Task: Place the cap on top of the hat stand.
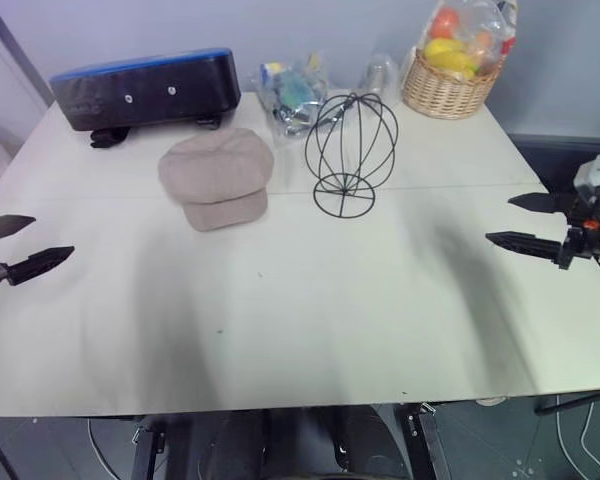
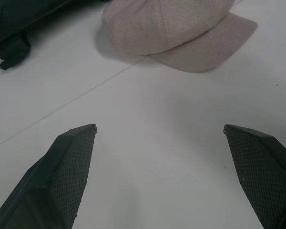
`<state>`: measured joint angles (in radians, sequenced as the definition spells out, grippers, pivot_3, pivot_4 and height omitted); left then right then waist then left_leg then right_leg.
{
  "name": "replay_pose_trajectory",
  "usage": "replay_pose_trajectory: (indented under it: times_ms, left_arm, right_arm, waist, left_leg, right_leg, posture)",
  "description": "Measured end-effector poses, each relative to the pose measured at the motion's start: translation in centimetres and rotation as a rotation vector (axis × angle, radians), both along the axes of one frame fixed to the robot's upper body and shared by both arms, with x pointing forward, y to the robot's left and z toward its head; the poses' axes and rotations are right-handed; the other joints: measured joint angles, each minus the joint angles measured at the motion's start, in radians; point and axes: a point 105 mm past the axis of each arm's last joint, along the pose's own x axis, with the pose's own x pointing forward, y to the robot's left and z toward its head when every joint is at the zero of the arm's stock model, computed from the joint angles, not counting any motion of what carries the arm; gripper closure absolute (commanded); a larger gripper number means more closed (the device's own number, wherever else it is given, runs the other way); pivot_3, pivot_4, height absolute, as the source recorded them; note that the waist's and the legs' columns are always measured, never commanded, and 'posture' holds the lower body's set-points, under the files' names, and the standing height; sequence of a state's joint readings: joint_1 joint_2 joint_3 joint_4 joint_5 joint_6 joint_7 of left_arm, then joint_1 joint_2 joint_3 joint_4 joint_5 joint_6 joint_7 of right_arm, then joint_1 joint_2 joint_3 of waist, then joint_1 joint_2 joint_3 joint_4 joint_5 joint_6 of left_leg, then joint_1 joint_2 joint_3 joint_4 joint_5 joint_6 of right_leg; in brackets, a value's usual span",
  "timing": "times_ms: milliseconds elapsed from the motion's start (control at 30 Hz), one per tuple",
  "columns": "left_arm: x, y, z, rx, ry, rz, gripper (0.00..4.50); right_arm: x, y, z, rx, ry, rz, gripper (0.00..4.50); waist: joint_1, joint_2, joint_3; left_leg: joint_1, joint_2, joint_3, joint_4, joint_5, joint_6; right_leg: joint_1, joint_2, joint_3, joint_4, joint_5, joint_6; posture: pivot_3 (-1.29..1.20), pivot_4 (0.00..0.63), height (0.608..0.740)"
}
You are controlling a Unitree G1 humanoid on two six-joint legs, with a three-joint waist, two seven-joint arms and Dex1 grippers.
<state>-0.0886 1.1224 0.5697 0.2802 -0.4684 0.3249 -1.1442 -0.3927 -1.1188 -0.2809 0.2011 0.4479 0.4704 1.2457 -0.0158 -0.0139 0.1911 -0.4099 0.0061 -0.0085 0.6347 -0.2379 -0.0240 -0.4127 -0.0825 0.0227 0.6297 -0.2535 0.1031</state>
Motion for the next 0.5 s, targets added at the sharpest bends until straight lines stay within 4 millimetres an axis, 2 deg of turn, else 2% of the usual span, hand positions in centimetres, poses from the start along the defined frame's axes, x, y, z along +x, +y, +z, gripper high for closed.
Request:
replay_pose_trajectory:
  times_ms: [133,267,500]
  left_arm:
    - [0.1,0.1,0.1,0.001,-0.006,-0.001,0.0]
    - [0.8,0.2,1.1,0.018,-0.057,0.017,0.0]
    - [1.2,-0.3,0.9,0.019,-0.046,0.001,0.0]
  right_arm:
    - [-0.1,-0.1,-0.4,-0.002,0.007,0.0,0.04]
    - [-0.3,-0.2,-1.1,-0.004,0.014,-0.009,0.04]
    - [-0.3,-0.3,-0.8,0.01,0.007,-0.036,0.04]
  waist:
    - [0.0,0.0,0.0]
    - [0.002,0.0,0.0]
    - [-0.001,0.0,0.0]
  left_leg:
    - [0.0,0.0,0.0,0.0,0.0,0.0]
    - [0.0,0.0,0.001,0.0,0.0,0.0]
    - [0.0,0.0,0.001,0.0,0.0,0.0]
  right_leg:
    - [0.0,0.0,0.0,0.0,0.0,0.0]
    - [0.0,0.001,0.0,0.001,0.0,0.0]
    - [0.0,0.001,0.0,0.001,0.002,0.003]
  posture:
    - [0.0,0.15,0.74]
    - [0.0,0.15,0.74]
    - [0.0,0.15,0.74]
